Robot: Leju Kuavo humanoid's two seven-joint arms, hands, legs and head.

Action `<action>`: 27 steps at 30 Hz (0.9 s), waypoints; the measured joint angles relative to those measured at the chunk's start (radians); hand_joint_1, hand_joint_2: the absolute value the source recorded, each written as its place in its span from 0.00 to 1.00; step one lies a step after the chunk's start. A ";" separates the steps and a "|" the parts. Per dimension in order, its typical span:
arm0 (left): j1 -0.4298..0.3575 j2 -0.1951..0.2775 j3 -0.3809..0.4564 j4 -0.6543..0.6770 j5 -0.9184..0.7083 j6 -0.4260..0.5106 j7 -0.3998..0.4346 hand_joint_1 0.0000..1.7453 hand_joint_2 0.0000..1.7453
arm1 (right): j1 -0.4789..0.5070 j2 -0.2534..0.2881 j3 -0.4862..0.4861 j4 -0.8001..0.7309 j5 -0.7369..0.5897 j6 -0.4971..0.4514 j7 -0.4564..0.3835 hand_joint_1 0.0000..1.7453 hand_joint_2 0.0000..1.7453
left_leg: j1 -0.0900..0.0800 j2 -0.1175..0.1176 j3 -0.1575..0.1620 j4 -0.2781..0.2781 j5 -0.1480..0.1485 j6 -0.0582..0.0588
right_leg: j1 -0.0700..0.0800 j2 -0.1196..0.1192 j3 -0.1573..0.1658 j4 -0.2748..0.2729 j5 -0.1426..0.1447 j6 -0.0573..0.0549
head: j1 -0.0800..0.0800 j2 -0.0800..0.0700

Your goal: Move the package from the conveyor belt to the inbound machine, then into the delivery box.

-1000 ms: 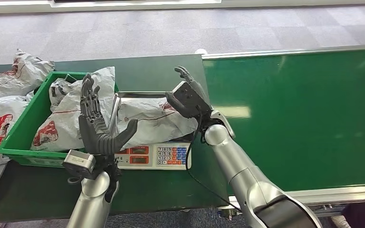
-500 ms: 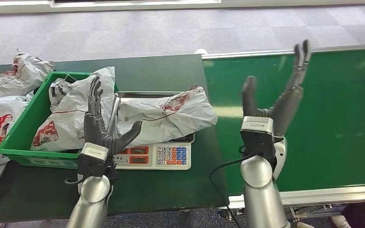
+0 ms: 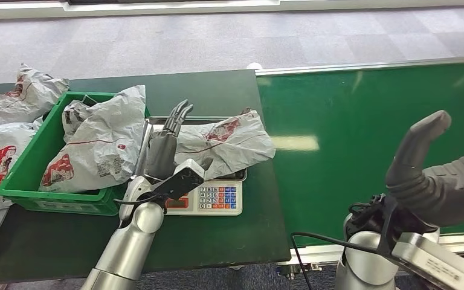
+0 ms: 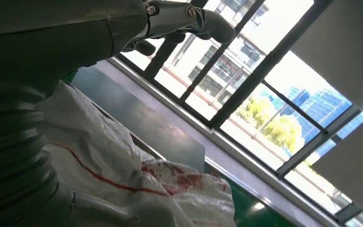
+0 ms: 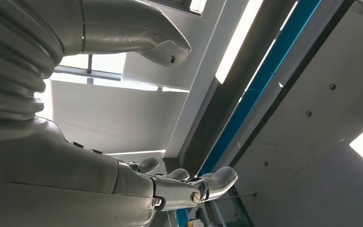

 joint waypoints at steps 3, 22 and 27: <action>-0.052 -0.014 -0.012 0.142 -0.031 -0.051 -0.031 0.00 1.00 | -0.002 0.000 0.000 0.016 -0.004 0.001 0.007 0.00 1.00 | 0.000 0.000 0.000 0.000 0.000 0.000 | 0.000 0.000 0.000 0.000 0.001 0.000 | 0.000 0.000; -0.171 -0.041 -0.058 0.503 -0.075 -0.078 -0.061 0.75 1.00 | -0.006 0.000 0.000 0.105 -0.066 0.001 -0.023 0.00 1.00 | 0.000 0.000 0.000 0.000 0.000 0.000 | 0.000 0.000 0.000 0.000 0.000 0.000 | 0.000 0.000; -0.181 -0.041 -0.063 0.525 -0.075 -0.076 -0.063 1.00 1.00 | -0.007 0.000 0.000 0.117 -0.070 0.001 -0.032 0.00 1.00 | 0.000 0.000 -0.001 0.000 0.000 0.000 | 0.000 0.000 0.000 0.000 0.000 0.000 | 0.000 0.000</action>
